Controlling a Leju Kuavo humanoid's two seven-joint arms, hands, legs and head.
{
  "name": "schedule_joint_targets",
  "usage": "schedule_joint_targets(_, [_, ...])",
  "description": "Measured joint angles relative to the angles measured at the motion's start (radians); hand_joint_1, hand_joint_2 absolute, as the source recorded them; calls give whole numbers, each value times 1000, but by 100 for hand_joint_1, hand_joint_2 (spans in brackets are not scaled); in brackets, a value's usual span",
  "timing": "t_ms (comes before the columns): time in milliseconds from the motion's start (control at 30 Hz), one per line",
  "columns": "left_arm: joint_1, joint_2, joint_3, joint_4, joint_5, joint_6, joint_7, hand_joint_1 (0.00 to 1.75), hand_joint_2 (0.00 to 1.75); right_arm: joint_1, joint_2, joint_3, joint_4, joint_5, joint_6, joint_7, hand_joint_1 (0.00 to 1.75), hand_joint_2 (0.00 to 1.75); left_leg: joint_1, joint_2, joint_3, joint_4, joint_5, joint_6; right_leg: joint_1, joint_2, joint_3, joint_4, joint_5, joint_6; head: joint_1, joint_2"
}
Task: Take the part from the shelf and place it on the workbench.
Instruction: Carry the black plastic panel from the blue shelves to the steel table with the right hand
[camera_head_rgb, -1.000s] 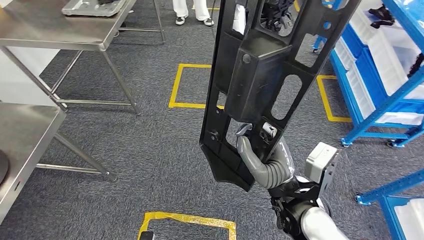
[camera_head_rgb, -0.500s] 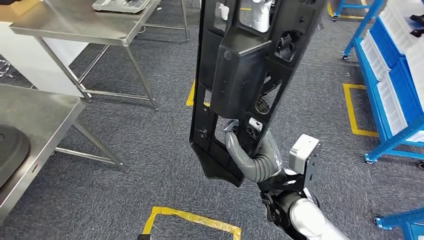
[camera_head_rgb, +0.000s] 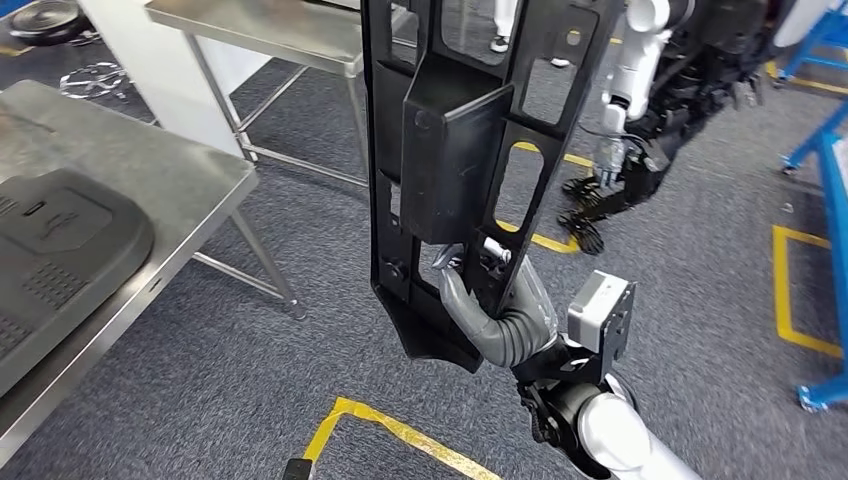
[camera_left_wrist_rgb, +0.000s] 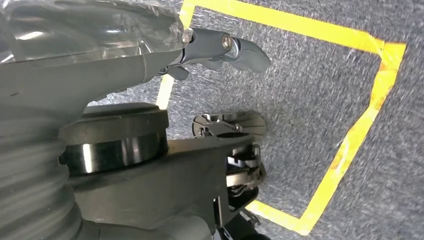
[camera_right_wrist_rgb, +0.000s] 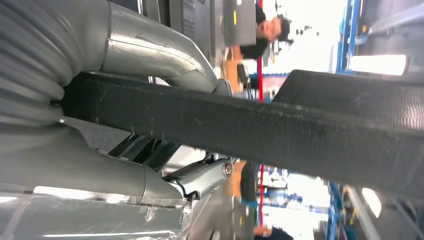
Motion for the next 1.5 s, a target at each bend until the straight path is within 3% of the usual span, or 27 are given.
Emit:
schedule_joint_targets(67, [-3, 0, 0, -1, -4, -3, 5, 0, 175, -11, 0, 6, 6, 0, 4, 0, 175, 175, 2, -24, -6, 19, -10, -11, -10, 41, 45, -121, 58, 4, 8, 0])
schedule_joint_targets(133, [-6, 0, -2, -1, -7, -4, 9, 0, 175, -19, 2, 11, 11, 1, 8, 1, 175, 175, 4, -42, -18, 32, -15, -23, -12, 72, 61, -165, 65, 0, 10, 0])
schedule_joint_targets(200, [-7, 0, -5, -1, -9, -5, 13, 0, 175, -30, 6, 16, 17, 0, 11, 1, 175, 175, 7, -59, -25, 32, -13, -34, -9, 58, 62, -167, 65, -12, 7, 0])
schedule_joint_targets(233, [-7, 0, -6, -2, -11, -5, 14, 0, 175, -37, 9, 19, 20, 0, 13, 2, 175, 175, 7, -53, -25, 37, -15, -39, -9, 48, 64, -169, 65, -18, 6, 0])
schedule_joint_targets(300, [-9, 0, -10, -2, -11, -5, 14, 0, 175, -50, 15, 23, 24, 0, 15, 1, 175, 175, 3, -5, -48, 92, -45, -50, -10, 22, 73, -176, 65, -31, -8, 0])
schedule_joint_targets(367, [-12, 0, -14, -2, -11, -5, 15, 0, 175, -55, 18, 27, 29, -1, 17, 0, 175, 175, 4, 49, -107, 214, -102, -58, -6, -7, 80, -178, 60, -40, -26, 0])
schedule_joint_targets(433, [-12, 0, -18, -2, -11, -5, 16, 0, 175, -56, 19, 32, 34, -2, 20, 0, 175, 175, 8, 63, -157, 307, -128, -60, -2, -36, 85, -178, 54, -43, -34, 0])
schedule_joint_targets(467, [-11, 0, -19, -2, -12, -5, 18, 0, 175, -57, 20, 34, 37, -2, 21, 0, 175, 175, 9, 66, -159, 305, -115, -59, -1, -50, 88, -178, 51, -43, -38, 0])
schedule_joint_targets(500, [-11, 0, -20, -2, -12, -5, 19, 0, 175, -59, 21, 36, 39, -2, 22, -1, 175, 175, 8, 70, -139, 264, -86, -55, 0, -62, 93, -178, 48, -42, -41, 0])
schedule_joint_targets(567, [-11, 0, -22, -2, -12, -5, 22, 0, 175, -67, 23, 39, 42, -3, 23, -1, 175, 175, -1, 103, -72, 127, -24, -40, 4, -84, 104, -179, 40, -38, -47, 0])
schedule_joint_targets(600, [-12, 0, -23, -2, -13, -5, 23, 0, 175, -70, 25, 40, 43, -3, 25, -2, 175, 175, -7, 121, -47, 74, -7, -32, 6, -94, 108, -180, 36, -35, -48, 0])
schedule_joint_targets(667, [-13, 0, -24, -2, -14, -6, 26, 0, 175, -76, 26, 43, 47, -4, 30, -4, 175, 175, -17, 136, -34, 36, -5, -20, 10, -112, 114, -185, 32, -26, -48, 0])
schedule_joint_targets(733, [-12, 0, -25, -2, -16, -6, 31, 0, 175, -82, 29, 46, 51, -6, 40, -6, 175, 175, -14, 113, -31, 24, -2, -13, 10, -122, 124, -190, 27, -16, -44, 0])
schedule_joint_targets(800, [-14, 0, -25, -2, -19, -7, 35, 0, 175, -94, 32, 50, 55, -7, 51, -10, 175, 175, -7, 89, -20, 6, 4, -3, 8, -80, 116, -158, 2, -10, -37, 0])
schedule_joint_targets(867, [-19, -1, -25, -2, -22, -8, 39, 0, 175, -102, 33, 54, 59, -8, 63, -14, 175, 175, -4, 67, -14, -1, 6, 6, 6, -23, 59, -47, -50, -10, -24, 0])
schedule_joint_targets(900, [-21, -2, -25, -2, -22, -8, 41, 0, 175, -104, 33, 57, 61, -9, 68, -15, 175, 175, -4, 54, -13, -1, 6, 9, 6, -12, 19, 20, -73, -10, -19, 0])
schedule_joint_targets(933, [-22, -2, -25, -2, -23, -9, 44, 0, 175, -105, 34, 60, 65, -9, 73, -15, 175, 175, -5, 40, -12, 0, 5, 10, 7, -7, -13, 69, -81, -9, -13, 0])
schedule_joint_targets(967, [-22, -2, -25, -2, -23, -9, 46, 0, 175, -108, 34, 63, 69, -10, 77, -15, 175, 175, -5, 25, -12, 2, 3, 10, 7, -6, -31, 83, -68, -9, -8, 0])
schedule_joint_targets(1033, [-22, -3, -25, -2, -23, -10, 49, 0, 175, -118, 37, 70, 76, -13, 83, -15, 175, 175, -5, -3, -9, 8, -2, 6, 4, 2, -12, -2, 9, -8, 1, 0])
schedule_joint_targets(1100, [-23, -4, -25, -2, -24, -12, 51, 0, 175, -133, 41, 76, 82, -15, 89, -16, 175, 175, -4, -28, -11, 19, -9, -3, -2, 38, 32, -122, 69, -9, 8, 0])
schedule_joint_targets(1167, [-24, -5, -25, -2, -24, -12, 55, 0, 175, -143, 45, 83, 87, -17, 93, -17, 175, 175, -2, -46, -18, 26, -12, -14, -3, 63, 50, -168, 77, -12, 8, 0])
schedule_joint_targets(1233, [-23, -4, -25, -2, -24, -13, 57, 0, 175, -149, 53, 89, 91, -19, 97, -17, 175, 175, 2, -61, -22, 27, -12, -26, 0, 49, 54, -173, 77, -21, 7, 0])
schedule_joint_targets(1267, [-23, -4, -25, -2, -24, -13, 58, 0, 175, -152, 57, 90, 93, -19, 98, -18, 175, 175, 0, -54, -23, 33, -16, -33, -1, 39, 57, -177, 77, -26, 6, 0])
schedule_joint_targets(1333, [-24, -4, -25, -2, -23, -12, 59, 0, 175, -158, 66, 92, 95, -20, 99, -19, 175, 175, -2, -5, -48, 93, -49, -45, -3, 14, 67, -184, 76, -37, -8, 0])
schedule_joint_targets(1367, [-25, -5, -25, -2, -23, -12, 59, 0, 175, -159, 68, 93, 97, -20, 100, -20, 175, 175, -1, 27, -75, 152, -78, -50, -1, 1, 71, -185, 74, -41, -16, 0])
schedule_joint_targets(1433, [-25, -5, -25, -2, -23, -12, 60, 0, 175, -160, 69, 96, 102, -21, 103, -21, 175, 175, 6, 57, -139, 275, -125, -58, 3, -27, 77, -185, 68, -48, -28, 0])
schedule_joint_targets(1500, [-23, -5, -25, -2, -23, -12, 62, 0, 175, -161, 72, 100, 107, -22, 108, -21, 175, 175, 11, 65, -151, 292, -112, -60, 4, -53, 84, -185, 62, -48, -35, 0])
